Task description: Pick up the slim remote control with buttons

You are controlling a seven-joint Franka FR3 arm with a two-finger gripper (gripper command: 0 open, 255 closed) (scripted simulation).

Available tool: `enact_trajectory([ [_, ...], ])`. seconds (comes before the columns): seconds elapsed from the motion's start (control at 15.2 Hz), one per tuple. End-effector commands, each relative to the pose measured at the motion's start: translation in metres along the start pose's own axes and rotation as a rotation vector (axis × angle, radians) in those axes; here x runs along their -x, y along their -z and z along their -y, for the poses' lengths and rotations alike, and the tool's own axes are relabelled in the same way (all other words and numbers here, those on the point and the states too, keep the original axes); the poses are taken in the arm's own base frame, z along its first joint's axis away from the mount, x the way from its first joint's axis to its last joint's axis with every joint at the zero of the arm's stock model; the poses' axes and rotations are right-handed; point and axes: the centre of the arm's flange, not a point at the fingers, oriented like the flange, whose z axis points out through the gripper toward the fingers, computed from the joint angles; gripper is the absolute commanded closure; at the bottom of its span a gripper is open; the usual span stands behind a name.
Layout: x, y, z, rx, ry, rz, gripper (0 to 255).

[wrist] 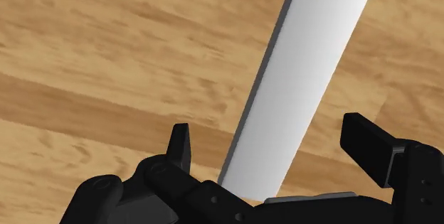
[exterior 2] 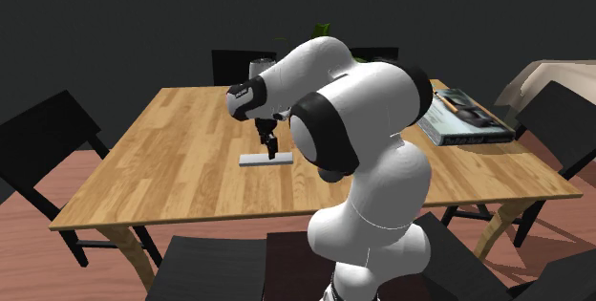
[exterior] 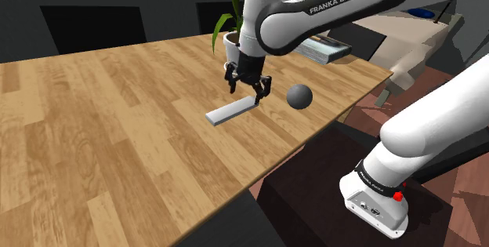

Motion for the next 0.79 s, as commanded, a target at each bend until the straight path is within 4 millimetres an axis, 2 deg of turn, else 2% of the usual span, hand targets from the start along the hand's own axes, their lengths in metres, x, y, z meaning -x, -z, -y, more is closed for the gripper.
enact_trajectory([
  [0.0,0.004,-0.016,0.020,-0.001,-0.102,-0.007,0],
  [0.13,0.005,-0.028,0.036,0.000,-0.169,-0.013,0],
  [0.59,0.004,-0.065,0.035,0.000,-0.169,-0.013,0],
  [0.73,0.004,-0.068,0.035,0.000,-0.169,-0.013,0],
])
